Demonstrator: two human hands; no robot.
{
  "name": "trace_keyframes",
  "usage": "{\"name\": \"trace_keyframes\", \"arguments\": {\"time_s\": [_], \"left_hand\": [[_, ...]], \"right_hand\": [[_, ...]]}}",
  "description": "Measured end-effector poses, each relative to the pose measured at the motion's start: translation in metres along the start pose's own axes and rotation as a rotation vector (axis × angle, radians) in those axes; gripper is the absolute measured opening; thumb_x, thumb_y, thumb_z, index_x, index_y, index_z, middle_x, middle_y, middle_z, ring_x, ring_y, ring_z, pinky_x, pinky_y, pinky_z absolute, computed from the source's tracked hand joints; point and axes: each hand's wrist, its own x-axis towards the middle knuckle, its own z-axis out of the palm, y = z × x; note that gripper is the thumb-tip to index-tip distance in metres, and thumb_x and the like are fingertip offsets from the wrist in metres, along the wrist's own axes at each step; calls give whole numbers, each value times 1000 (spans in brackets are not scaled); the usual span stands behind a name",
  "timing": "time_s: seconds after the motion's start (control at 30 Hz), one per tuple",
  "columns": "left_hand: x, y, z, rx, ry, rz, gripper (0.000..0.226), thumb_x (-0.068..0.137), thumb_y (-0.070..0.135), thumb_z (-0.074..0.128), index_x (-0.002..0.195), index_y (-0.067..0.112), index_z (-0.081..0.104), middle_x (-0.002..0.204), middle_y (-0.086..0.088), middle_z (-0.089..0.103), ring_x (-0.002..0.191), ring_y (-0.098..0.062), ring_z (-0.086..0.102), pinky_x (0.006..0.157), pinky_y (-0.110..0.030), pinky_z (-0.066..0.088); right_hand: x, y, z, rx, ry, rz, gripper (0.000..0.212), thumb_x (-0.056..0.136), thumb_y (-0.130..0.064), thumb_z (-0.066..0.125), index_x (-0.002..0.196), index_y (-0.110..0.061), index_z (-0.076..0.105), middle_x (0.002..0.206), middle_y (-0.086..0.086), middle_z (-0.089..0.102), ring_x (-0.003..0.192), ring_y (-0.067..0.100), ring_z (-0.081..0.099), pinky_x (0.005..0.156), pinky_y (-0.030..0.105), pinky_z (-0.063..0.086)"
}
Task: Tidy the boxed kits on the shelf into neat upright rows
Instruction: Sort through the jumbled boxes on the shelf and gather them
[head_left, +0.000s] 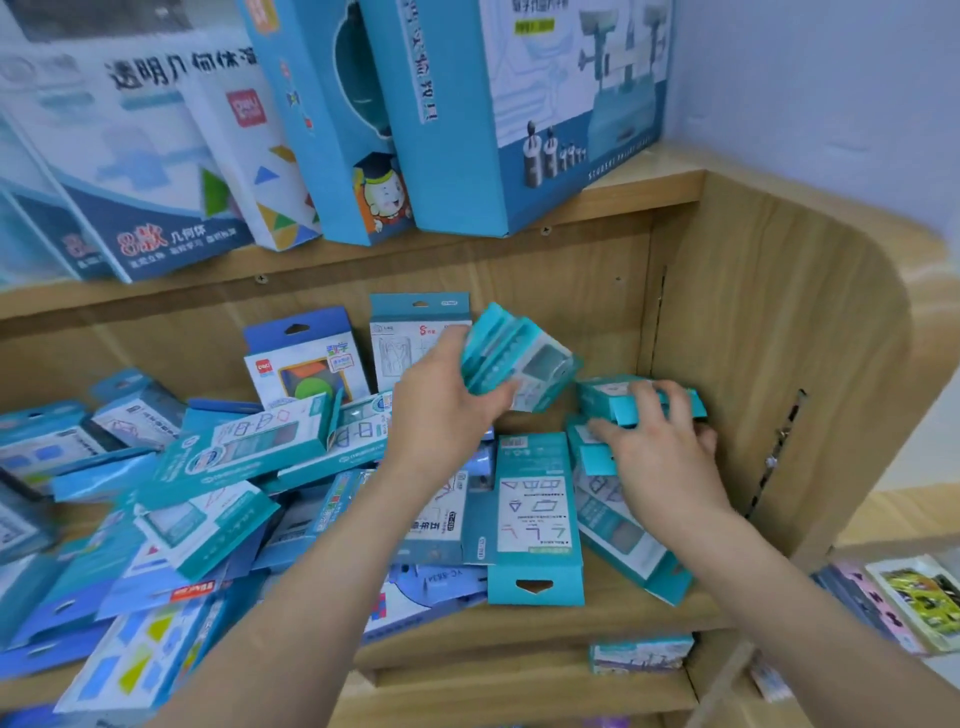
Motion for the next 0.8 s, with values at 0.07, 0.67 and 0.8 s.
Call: {"name": "trace_keyframes", "arguments": {"time_s": [0.07, 0.67, 0.8], "left_hand": [[-6, -11, -20, -323, 60, -224, 35, 72, 33, 79, 98, 20, 61, 89, 7, 70, 81, -13, 67, 73, -33, 55], [-21, -151, -191, -999, 439, -833, 18, 82, 20, 73, 89, 11, 59, 94, -3, 67, 82, -18, 67, 51, -25, 57], [-11, -193, -224, -972, 438, -849, 26, 83, 24, 72, 99, 12, 56, 98, -3, 64, 80, -15, 64, 46, -23, 54]], "right_hand": [[2, -7, -5, 10, 52, -8, 56, 84, -24, 65, 134, -37, 43, 141, 10, 17, 134, 34, 8, 100, 56, 36], [-38, -85, -99, 1136, 537, 138, 32, 79, -20, 76, 101, -37, 58, 111, -6, 51, 102, 18, 57, 85, 49, 53], [-33, -145, -88, 1670, 332, 116, 26, 81, -4, 69, 98, -23, 62, 97, -4, 73, 94, 19, 69, 80, 39, 58]]}}
